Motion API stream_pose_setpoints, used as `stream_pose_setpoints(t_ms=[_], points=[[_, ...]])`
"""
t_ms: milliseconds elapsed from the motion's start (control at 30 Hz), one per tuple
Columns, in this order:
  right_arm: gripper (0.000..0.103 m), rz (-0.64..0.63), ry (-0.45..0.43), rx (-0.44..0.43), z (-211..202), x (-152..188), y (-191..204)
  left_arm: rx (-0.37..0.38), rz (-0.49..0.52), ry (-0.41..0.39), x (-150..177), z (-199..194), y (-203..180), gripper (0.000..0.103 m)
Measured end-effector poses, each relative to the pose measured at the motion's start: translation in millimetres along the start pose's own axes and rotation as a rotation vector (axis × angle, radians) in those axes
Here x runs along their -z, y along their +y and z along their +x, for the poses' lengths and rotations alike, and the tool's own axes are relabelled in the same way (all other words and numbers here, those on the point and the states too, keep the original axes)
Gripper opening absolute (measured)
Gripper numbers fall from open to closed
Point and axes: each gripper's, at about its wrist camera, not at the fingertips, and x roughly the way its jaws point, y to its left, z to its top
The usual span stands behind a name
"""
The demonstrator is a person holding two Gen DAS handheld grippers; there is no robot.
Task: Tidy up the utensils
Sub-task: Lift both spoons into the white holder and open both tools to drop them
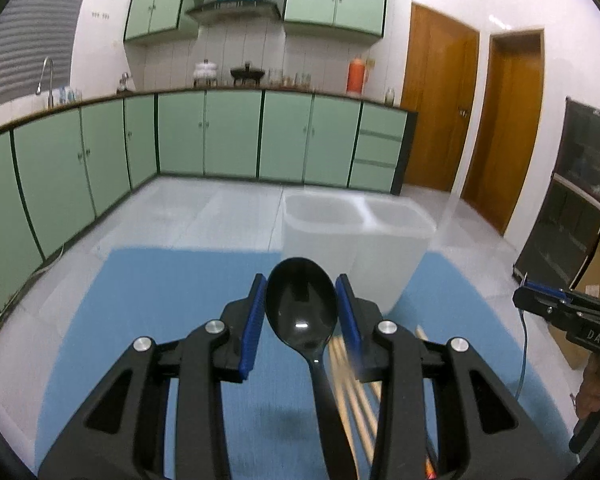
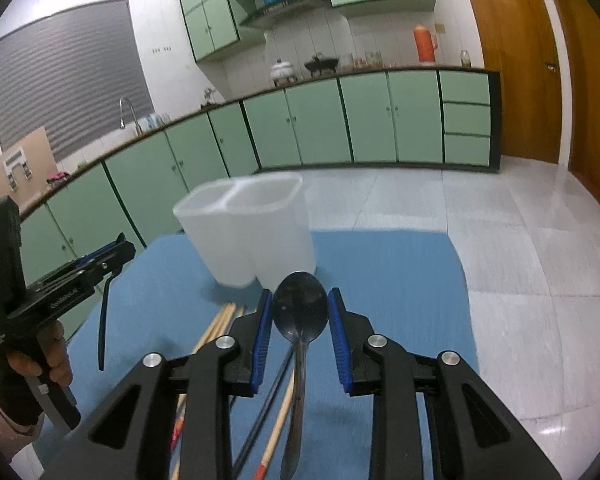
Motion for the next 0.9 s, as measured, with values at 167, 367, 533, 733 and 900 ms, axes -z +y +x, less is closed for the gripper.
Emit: stream_pose_setpoints(t_ms=[167,367,533,733,900], points=[[0.028,-0.005,-0.08,-0.017,-8.9,-29.6,2.3,0.01,-0.004,-0.1,-28.0,-6.1,-9.0,0.034],[0.028,0.0,-0.207,-0.042,-4.5,-87.9,3.9,0.025,0.014,-0.224,-78.6,10.5,-27.0,0.034],[0.028,0.004,-0.285,-0.043,14.5,-133.9,7.3,0.014,0.055,-0.279,-110.7,44.4,-41.0,0.034],[0.028,0.021,-0.302,-0.026,51.9,-163.6,4.5,-0.015,0.046,-0.289,-127.2,81.6,-42.0,0.034],[0.028,0.037,-0.297,-0.014,81.0,-163.7,2.8,-0.033,0.047,-0.278,-123.9,103.8,-40.4,0.034]])
